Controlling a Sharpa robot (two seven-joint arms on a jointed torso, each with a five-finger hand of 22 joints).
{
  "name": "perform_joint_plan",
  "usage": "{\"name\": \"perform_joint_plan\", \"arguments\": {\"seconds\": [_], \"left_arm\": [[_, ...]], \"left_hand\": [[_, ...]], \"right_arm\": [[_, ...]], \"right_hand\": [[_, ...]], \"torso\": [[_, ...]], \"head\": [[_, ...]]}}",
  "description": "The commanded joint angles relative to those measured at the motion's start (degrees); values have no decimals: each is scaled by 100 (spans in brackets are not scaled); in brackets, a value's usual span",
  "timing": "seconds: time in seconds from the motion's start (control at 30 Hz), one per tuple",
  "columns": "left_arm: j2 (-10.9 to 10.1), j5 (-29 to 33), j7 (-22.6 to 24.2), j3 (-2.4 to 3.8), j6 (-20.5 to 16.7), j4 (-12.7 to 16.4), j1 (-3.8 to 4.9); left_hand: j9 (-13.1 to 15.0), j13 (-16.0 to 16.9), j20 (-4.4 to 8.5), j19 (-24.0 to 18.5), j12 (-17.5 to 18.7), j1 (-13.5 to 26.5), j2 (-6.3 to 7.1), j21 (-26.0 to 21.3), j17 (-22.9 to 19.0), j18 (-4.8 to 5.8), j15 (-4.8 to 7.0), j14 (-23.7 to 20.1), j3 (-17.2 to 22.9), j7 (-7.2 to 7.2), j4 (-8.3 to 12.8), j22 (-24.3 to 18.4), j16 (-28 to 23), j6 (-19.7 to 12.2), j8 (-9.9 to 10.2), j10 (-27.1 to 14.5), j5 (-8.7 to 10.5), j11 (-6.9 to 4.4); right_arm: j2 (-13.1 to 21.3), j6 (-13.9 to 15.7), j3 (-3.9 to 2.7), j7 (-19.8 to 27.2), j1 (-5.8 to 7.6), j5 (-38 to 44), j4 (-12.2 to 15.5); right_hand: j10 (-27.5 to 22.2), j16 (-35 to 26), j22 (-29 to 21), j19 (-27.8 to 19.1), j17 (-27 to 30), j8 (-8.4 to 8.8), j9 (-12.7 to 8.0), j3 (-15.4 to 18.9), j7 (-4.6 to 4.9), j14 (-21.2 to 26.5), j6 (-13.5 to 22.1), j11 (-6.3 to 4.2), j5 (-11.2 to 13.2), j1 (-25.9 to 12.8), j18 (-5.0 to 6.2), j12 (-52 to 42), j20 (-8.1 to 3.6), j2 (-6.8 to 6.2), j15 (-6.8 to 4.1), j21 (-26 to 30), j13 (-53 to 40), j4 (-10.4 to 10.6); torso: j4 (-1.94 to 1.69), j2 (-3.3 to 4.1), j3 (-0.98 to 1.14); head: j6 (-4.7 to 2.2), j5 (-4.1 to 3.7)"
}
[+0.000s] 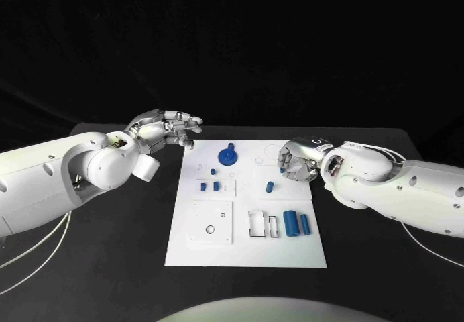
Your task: Assemble the parts on the task board
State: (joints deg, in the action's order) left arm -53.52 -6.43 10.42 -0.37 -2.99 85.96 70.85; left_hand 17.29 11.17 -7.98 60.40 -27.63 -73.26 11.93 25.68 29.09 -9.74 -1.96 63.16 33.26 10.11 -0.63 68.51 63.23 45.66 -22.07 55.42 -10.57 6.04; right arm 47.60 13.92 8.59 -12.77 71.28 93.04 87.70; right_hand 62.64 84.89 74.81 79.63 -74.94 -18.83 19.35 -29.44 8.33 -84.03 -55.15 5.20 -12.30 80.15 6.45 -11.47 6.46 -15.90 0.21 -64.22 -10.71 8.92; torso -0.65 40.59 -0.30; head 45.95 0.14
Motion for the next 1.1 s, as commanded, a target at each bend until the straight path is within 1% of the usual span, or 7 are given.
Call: {"name": "perform_joint_plan", "arguments": {"seconds": [0.03,0.2,0.3,0.63,0.7,0.77,1.1], "left_arm": [[0,123,107,3,88,35,3],[-6,107,72,3,123,55,3],[-7,102,65,3,127,57,4],[-7,83,34,3,149,59,4],[-7,76,23,3,153,59,4],[-7,68,11,3,160,61,4],[-6,-1,-44,2,174,63,4]], "left_hand": [[8,-10,-6,6,-29,50,-16,-28,-10,-63,-4,-35,-44,4,9,-14,-36,-50,-20,15,-24,12],[8,-23,-6,19,-35,45,-23,-66,-29,-63,-5,-28,-56,17,21,-42,-57,-128,-21,13,-36,16],[10,-29,-7,27,-37,46,-25,-83,-37,-62,-8,-24,-67,25,26,-54,-65,-175,-27,11,-38,20],[13,-35,-9,33,-37,47,-30,-96,-43,-62,-10,-20,-73,30,28,-64,-70,-204,-36,7,-41,23],[15,-37,-9,35,-38,47,-32,-100,-45,-61,-11,-19,-75,31,28,-67,-72,-212,-40,6,-41,24],[15,-37,-9,35,-38,47,-32,-100,-45,-61,-11,-19,-75,31,28,-67,-72,-212,-40,6,-41,24],[23,-47,-10,48,-36,33,-45,-118,-54,-61,-12,-13,-77,37,40,-80,-80,-254,-61,-7,-53,28]], "right_arm": [[-41,-131,3,-52,-25,143,-39],[-110,-133,3,-58,-68,145,-79],[-143,-139,3,-62,-87,147,-101],[-231,-233,5,-140,-145,234,-195],[-241,-241,5,-191,-156,296,-201],[-248,-228,6,-238,-166,383,-199],[-263,-78,6,-524,-204,831,-124]], "right_hand": [[65,33,8,27,-447,25,-2,-50,6,-366,-52,-13,35,-8,-82,27,-6,72,29,-17,12,-2],[217,43,22,28,-457,32,10,-174,-21,-368,-117,-45,48,-10,-80,59,-31,104,1,-23,14,-37],[277,47,39,35,-460,40,21,-273,-31,-369,-151,-60,144,-10,-83,105,-48,128,-12,-40,19,-72],[349,56,56,42,-473,34,40,-366,-46,-372,-203,-75,198,-20,-87,140,-59,158,-23,-57,17,-108],[445,64,75,52,-485,1,71,-426,-74,-376,-284,-105,213,-8,-90,139,-74,185,-46,-80,2,-158],[634,84,110,72,-520,-76,136,-519,-126,-386,-434,-171,259,76,-95,97,-119,234,-104,-126,-48,-297],[884,82,193,111,-502,-166,271,-692,-186,-386,-645,-258,170,45,-116,121,-200,276,-180,-226,-134,-538]], "torso": [[4,-5,2],[1,-3,5],[0,-2,3],[2,-3,2],[2,-4,3],[3,-5,4],[6,-11,-1]], "head": [[5,-4],[12,-3],[9,-3],[43,-5],[44,-5],[53,-11],[61,-43]]}}
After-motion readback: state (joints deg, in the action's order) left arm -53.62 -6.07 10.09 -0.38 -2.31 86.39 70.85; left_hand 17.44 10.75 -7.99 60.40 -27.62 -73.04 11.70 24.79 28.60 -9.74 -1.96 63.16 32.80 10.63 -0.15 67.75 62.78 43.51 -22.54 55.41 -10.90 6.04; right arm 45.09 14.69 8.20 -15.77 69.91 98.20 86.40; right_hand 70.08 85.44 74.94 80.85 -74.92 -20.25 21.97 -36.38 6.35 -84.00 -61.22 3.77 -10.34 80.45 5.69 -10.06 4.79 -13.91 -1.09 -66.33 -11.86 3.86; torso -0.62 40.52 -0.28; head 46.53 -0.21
